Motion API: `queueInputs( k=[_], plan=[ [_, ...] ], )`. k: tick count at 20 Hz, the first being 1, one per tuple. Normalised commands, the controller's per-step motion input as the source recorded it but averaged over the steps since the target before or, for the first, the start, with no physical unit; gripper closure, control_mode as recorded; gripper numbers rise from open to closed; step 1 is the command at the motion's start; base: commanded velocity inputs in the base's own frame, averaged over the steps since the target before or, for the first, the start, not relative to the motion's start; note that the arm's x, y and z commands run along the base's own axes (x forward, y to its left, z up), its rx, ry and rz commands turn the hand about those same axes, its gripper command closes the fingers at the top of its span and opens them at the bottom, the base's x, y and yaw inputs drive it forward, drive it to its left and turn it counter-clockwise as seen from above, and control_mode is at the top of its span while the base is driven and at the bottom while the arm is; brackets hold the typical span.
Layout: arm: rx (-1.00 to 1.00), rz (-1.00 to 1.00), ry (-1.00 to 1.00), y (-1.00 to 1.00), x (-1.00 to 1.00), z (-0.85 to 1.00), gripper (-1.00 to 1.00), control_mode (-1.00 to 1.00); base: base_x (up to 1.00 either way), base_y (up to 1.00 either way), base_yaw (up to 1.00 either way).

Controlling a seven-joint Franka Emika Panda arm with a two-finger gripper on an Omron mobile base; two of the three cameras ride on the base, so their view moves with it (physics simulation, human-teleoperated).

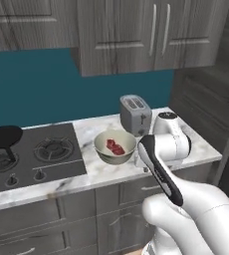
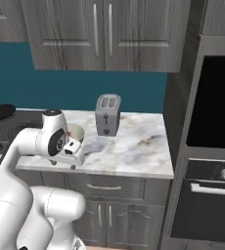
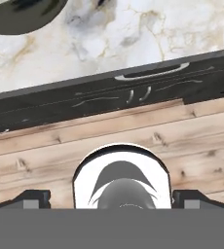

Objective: Place one of the steaks on the plate and the other in the bowl. Then place the bowl in the fridge.

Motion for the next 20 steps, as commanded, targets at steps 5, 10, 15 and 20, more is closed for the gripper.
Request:
queueInputs(
  k=[5,10,15,20],
  plan=[
    [0.0,0.0,0.0,0.0,0.0,0.0,-1.0,1.0,0.01,0.0,0.29],
    [0.0,0.02,-0.01,0.0,0.1,0.01,-1.0,-1.0,0.0,0.01,0.02],
    [0.0,0.03,-0.05,-0.01,0.69,0.43,-1.0,-1.0,0.0,0.0,0.0],
    [0.0,-0.01,-0.03,-0.1,0.59,0.43,-1.0,-1.0,0.0,0.0,0.0]
  ],
)
